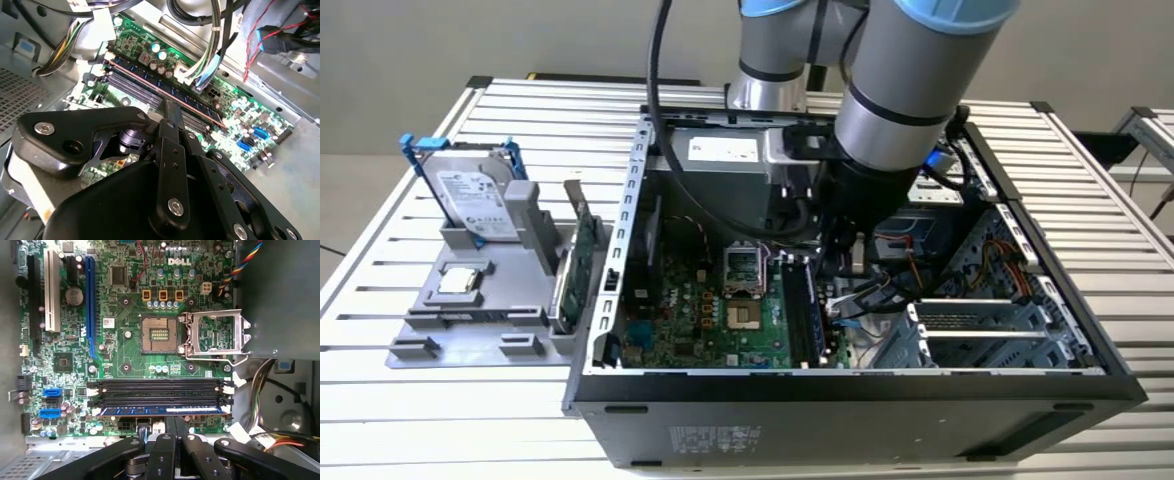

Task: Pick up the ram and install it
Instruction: 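Press down the ram until it locks into place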

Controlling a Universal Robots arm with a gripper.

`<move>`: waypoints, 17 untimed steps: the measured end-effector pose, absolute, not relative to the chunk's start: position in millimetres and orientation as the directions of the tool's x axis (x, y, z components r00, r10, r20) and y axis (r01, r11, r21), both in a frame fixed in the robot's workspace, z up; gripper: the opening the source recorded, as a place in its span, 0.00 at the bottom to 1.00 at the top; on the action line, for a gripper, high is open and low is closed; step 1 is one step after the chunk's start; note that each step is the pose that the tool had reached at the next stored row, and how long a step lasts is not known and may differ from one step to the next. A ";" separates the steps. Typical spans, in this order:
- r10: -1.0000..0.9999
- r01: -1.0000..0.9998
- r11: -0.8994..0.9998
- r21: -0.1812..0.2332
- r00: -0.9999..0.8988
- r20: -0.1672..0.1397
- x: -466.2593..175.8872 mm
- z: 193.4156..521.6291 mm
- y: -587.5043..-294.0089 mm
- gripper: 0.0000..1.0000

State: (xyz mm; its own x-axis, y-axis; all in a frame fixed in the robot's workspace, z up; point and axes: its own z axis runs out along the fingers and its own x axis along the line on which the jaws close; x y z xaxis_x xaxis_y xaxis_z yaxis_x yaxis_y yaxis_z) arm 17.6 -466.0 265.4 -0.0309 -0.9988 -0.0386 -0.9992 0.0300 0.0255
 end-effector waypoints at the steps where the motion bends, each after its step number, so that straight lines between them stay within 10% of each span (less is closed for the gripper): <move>1: -0.999 -0.999 0.030 0.025 -0.031 -0.039 17.6 267.8 -466.1 0.00; 17: -0.999 -0.999 0.030 0.025 -0.031 -0.039 17.6 285.6 -466.1 0.00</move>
State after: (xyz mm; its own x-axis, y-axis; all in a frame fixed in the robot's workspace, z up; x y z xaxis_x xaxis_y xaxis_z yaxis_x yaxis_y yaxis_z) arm 17.6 -466.1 285.6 -0.0309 -0.9988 -0.0385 -0.9992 0.0300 0.0255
